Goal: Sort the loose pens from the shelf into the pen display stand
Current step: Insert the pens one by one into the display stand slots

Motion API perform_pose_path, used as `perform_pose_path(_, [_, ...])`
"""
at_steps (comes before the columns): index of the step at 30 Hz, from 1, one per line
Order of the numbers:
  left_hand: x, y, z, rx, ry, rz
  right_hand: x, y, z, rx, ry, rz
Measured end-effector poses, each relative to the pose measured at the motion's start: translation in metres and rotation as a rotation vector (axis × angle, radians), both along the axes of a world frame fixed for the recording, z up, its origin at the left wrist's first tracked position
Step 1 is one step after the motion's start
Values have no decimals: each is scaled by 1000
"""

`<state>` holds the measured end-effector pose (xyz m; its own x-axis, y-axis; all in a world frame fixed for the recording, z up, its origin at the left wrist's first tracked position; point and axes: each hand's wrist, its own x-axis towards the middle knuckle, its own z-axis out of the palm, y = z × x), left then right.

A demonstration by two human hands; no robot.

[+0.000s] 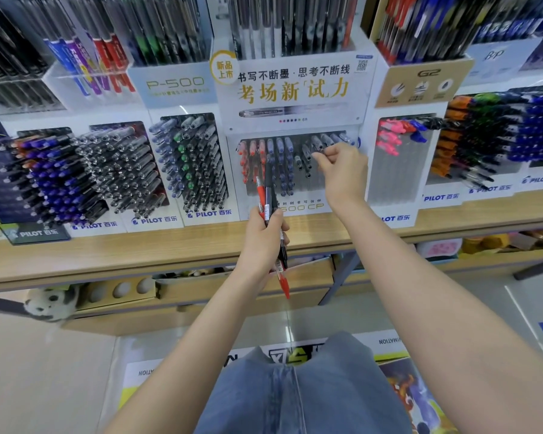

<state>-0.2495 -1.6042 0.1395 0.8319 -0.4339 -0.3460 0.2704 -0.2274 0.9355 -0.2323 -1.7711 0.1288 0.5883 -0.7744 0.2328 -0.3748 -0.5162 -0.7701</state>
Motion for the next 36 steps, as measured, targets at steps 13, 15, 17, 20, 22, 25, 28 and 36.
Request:
perform_pose_path(13, [-16, -9, -5, 22, 4, -119, -56, 57, 19, 335, 217, 328])
perform_pose_path(15, [-20, -10, -4, 37, -21, -161, -61, 60, 22, 321, 246, 315])
perform_pose_path(17, [-23, -10, -3, 50, -52, -205, -66, 60, 27, 333, 248, 308])
perform_pose_path(20, [-28, -9, -3, 51, -32, -244, -73, 58, 30, 362, 256, 268])
perform_pose_path(22, [-30, -8, -1, -24, 61, -233, -76, 58, 31, 368, 252, 238])
perform_pose_path(25, [-32, -5, 3, -113, 213, -189, -83, 55, 34, 432, 218, 222])
perform_pose_path(28, [-33, -4, 5, -124, 238, -115, -86, 52, 38, 810, 57, 204])
perform_pose_path(36, [-35, -15, 19, -48, 195, -22, -112, 34, 43, 677, 93, 303])
